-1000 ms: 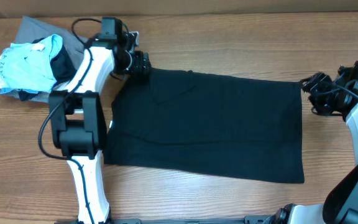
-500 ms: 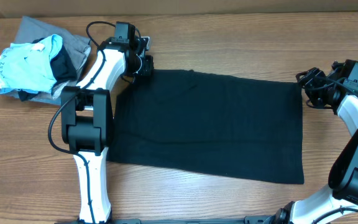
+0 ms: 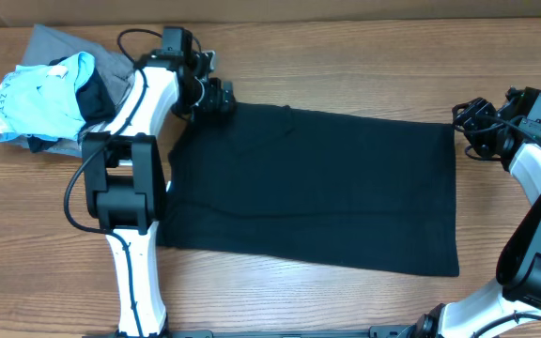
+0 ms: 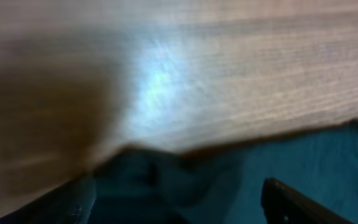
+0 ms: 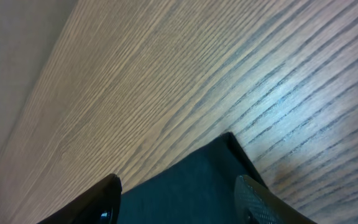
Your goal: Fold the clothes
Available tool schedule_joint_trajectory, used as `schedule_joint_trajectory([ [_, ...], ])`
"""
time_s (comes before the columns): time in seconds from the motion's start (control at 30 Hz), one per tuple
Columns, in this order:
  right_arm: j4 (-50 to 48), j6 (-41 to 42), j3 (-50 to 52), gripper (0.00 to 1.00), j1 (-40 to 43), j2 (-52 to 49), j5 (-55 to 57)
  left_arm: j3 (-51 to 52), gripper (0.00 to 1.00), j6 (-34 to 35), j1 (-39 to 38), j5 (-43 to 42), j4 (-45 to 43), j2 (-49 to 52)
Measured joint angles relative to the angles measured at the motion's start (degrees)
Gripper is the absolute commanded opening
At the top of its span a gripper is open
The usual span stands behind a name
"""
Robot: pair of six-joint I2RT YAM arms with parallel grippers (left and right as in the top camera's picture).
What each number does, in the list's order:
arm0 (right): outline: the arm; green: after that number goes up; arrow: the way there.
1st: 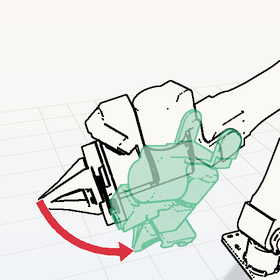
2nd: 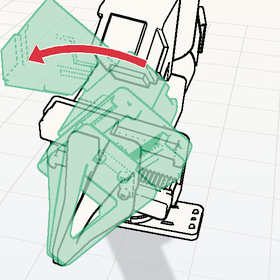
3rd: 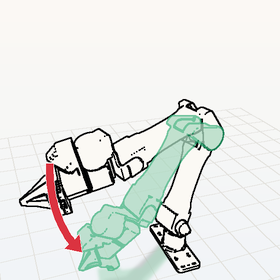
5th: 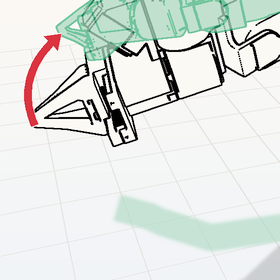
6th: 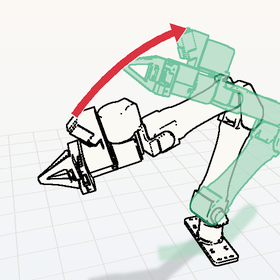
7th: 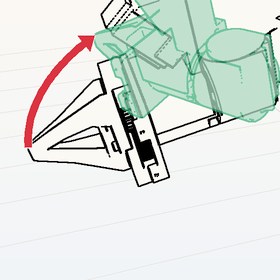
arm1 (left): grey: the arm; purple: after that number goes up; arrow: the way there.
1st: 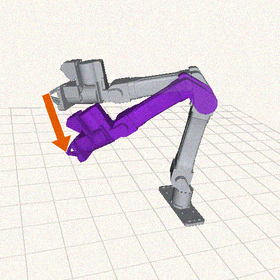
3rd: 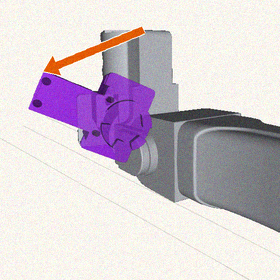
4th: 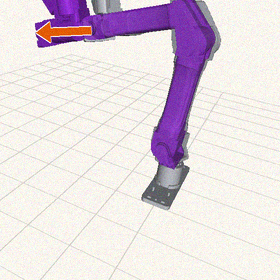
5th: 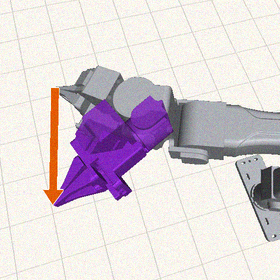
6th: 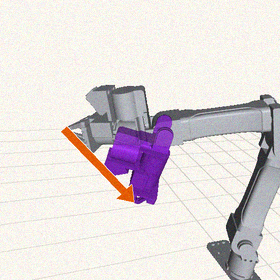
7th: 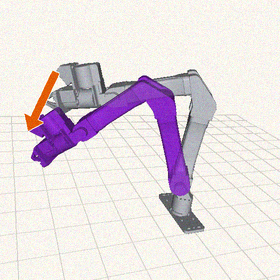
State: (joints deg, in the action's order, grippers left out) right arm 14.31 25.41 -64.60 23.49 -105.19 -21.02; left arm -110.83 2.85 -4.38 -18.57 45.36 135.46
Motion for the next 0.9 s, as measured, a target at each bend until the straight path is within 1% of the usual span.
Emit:
schedule_joint_trajectory([
  [0.17,3.3,0.0,0.0,0.62,0.0,0.0,0.0,-0.6,0.77,-1.7,0.4,1.4,-3.1,0.0],
  [0.27,4.4,0.0,0.0,0.62,0.0,0.0,0.0,-0.6,0.76,-2.3,0.3,1.6,-3.4,0.0],
  [0.37,4.9,0.0,0.0,0.62,0.0,0.0,0.0,-0.6,0.69,-3.1,0.3,2.3,-4.3,0.0],
  [0.47,5.0,0.0,0.0,0.62,0.0,0.0,0.0,-0.6,0.68,-4.0,0.3,2.9,-4.9,0.0],
  [0.6,5.4,0.0,0.0,0.62,0.0,0.0,0.0,-1.1,0.61,-4.7,0.2,3.2,-4.9,2.4],
  [0.67,5.5,0.0,0.0,0.62,0.0,0.0,0.0,-1.7,0.5,-5.1,-0.2,3.5,-5.1,3.2],
  [0.83,5.4,0.0,0.0,0.62,0.0,0.0,0.0,-1.7,0.15,-5.9,-1.2,3.9,-4.9,3.7],
  [0.87,5.4,0.0,0.0,0.62,0.0,0.0,0.0,-1.7,0.06,-6.0,-1.2,3.8,-4.7,3.7],
  [0.9,5.1,0.0,0.0,0.61,0.0,0.0,0.0,-1.7,0.04,-6.0,-1.3,3.8,-4.3,3.8],
])
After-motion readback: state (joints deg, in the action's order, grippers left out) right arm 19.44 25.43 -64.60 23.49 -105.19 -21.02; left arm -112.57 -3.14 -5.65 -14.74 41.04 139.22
